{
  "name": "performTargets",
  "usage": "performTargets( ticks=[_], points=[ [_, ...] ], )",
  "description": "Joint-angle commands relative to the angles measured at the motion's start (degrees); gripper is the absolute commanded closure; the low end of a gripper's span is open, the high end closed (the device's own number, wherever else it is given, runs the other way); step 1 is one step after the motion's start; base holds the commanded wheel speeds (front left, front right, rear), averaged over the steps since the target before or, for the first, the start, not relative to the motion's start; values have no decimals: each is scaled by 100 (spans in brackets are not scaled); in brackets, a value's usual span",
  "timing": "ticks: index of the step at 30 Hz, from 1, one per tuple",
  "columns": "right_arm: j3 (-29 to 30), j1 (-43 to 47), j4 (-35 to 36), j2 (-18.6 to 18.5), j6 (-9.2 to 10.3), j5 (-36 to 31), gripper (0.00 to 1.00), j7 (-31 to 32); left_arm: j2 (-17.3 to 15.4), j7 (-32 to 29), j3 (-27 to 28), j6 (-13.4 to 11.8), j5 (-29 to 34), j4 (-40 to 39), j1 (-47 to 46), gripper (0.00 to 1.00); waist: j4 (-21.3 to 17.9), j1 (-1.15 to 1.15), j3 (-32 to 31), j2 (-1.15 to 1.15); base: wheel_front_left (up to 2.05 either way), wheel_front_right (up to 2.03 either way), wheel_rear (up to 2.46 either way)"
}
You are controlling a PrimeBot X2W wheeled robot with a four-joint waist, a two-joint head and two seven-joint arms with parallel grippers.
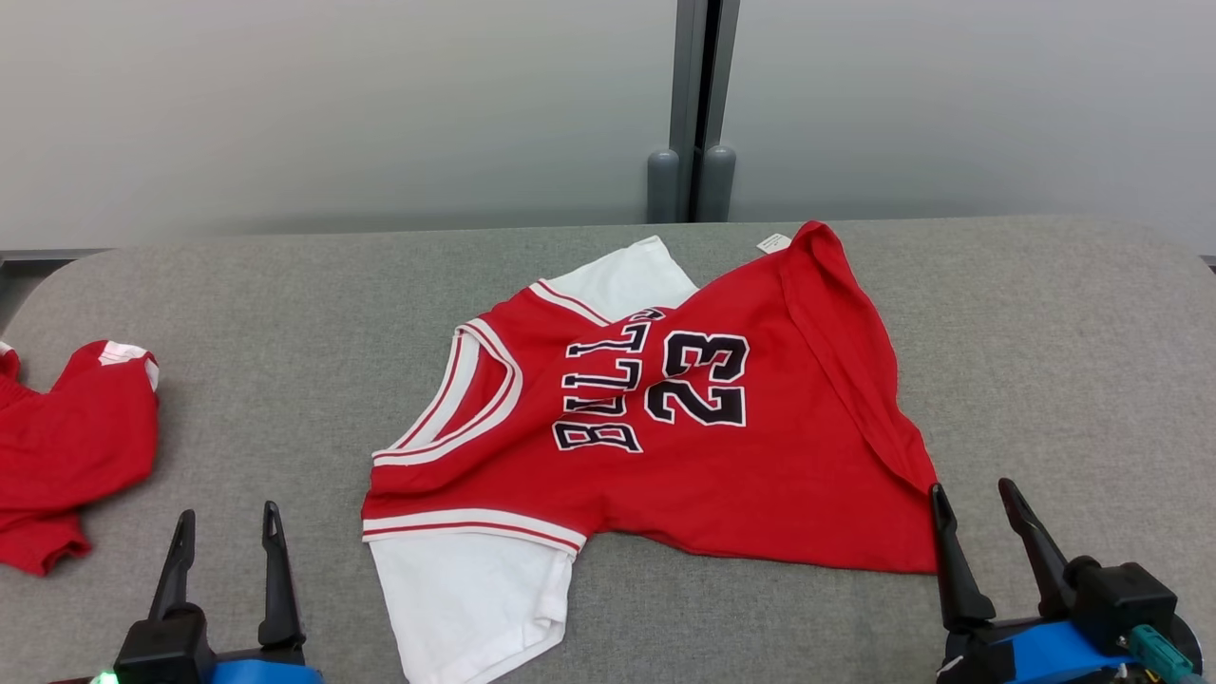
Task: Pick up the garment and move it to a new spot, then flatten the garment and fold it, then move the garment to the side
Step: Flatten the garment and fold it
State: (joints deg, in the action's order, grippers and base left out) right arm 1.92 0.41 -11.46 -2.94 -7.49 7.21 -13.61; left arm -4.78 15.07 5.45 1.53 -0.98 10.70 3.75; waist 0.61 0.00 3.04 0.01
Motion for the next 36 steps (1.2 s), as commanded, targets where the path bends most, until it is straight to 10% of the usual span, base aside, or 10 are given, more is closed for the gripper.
performTargets(
  ticks=[1,19,36],
  points=[
    [-6,83,-8,6,-1,47,0,13,-22,14,28,-18,-8,-2,48,0,-1,0,0,-1,0,0,0],
    [53,13,-207,5,-1,169,0,-23,-30,13,-53,19,-71,160,71,0,-48,0,7,-1,0,0,0],
    [344,-767,-2083,0,-1,-2,0,-121,134,6,-1080,403,-231,1888,-85,0,-57,0,263,-1,0,0,0]
  ],
)
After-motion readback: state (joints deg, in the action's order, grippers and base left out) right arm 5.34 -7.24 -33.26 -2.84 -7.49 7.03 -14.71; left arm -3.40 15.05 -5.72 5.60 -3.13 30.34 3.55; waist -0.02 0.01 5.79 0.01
